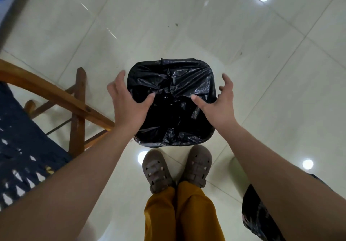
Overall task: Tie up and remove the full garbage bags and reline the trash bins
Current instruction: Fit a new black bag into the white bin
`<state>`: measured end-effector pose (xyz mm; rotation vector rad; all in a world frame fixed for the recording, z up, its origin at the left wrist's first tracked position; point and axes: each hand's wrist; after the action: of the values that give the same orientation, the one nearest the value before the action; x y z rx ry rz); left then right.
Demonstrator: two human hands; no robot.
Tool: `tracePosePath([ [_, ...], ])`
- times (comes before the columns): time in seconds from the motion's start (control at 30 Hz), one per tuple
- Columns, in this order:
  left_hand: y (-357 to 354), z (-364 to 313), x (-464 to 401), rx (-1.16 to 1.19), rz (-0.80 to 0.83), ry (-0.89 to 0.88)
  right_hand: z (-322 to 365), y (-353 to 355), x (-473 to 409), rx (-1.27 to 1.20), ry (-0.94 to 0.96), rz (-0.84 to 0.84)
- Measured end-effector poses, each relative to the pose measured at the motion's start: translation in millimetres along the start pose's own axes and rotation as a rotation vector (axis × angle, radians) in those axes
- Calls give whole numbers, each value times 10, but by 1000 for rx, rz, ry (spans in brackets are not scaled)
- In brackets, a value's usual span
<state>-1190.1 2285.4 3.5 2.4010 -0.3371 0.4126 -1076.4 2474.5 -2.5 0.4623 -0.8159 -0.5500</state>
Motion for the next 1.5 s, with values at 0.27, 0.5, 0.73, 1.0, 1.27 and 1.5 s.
tracePosePath([
  [0.27,-117,-65,-455,-62,-66,-97,119,-101,-336,35,76,-63],
  [0.5,65,-5,-509,-49,-113,-179,-67,-49,-271,-28,163,-132],
  [0.73,-61,-180,-205,-262,114,-614,-50,-6,-44,241,436,-237],
  [1.0,-261,-49,-49,-128,463,-229,-23,-99,45,111,370,199],
  [1.27,-362,-82,-117,57,430,225,106,-140,13,91,64,285],
  [1.5,-187,33,367,-7,506,93,-41,-97,405,24,56,398],
])
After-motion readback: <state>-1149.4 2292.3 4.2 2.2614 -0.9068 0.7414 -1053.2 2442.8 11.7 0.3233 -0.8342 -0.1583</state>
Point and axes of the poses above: each hand's wrist, its own x-axis away from the middle knuckle, its own y-axis out of the back of the hand, z = x × y, and after that the axes turned 9 degrees about x, right-handed
